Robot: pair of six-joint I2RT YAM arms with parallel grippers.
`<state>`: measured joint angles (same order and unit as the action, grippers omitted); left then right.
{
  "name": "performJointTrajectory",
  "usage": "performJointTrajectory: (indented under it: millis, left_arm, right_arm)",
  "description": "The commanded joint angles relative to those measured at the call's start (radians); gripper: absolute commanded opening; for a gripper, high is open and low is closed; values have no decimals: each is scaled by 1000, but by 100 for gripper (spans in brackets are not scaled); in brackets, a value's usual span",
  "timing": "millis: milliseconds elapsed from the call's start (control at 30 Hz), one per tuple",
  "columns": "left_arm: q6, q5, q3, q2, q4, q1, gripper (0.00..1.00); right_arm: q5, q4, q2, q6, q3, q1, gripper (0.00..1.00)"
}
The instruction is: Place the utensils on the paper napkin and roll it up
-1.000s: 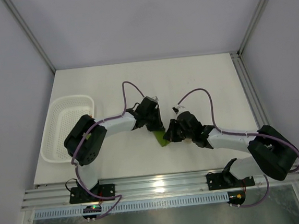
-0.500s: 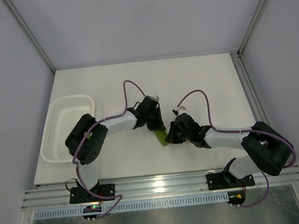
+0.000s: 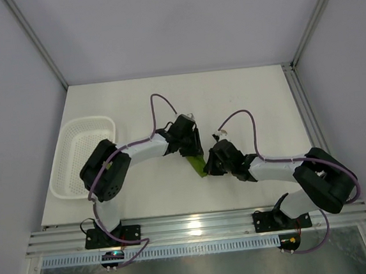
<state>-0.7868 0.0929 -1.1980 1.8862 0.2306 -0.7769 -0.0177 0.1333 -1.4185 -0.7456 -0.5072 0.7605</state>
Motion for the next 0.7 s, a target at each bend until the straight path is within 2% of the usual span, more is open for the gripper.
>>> performJointTrajectory:
  millis: [0,333,400,433,467,533,667]
  left_arm:
    - [23,-73,-12,-97,24,-2,41]
    - [-35,-116,196,-288,-99,-1,31]
    - [-43,-124,219,-308,-112,-1,27]
    - [-46,-116,231,-323,-140,-1,16]
    - [-48,-108,251,-326,-152,-1,9]
    - [-52,-99,256,-311,-166,1,0]
    - [-71,-4,284,-269,-261,11,0]
  right_arm:
    - [-47,-23,-37,-8,4,11,4]
    - [-48,-20,-43,-6,4,13,4]
    - [-48,-20,-42,-6,4,11,4]
    - [-50,-20,-42,-6,6,13,4]
    - [-50,-18,-40,-5,6,11,4]
    - [-50,-20,-39,-6,7,13,4]
    - [-47,-17,-40,-5,9,14,4]
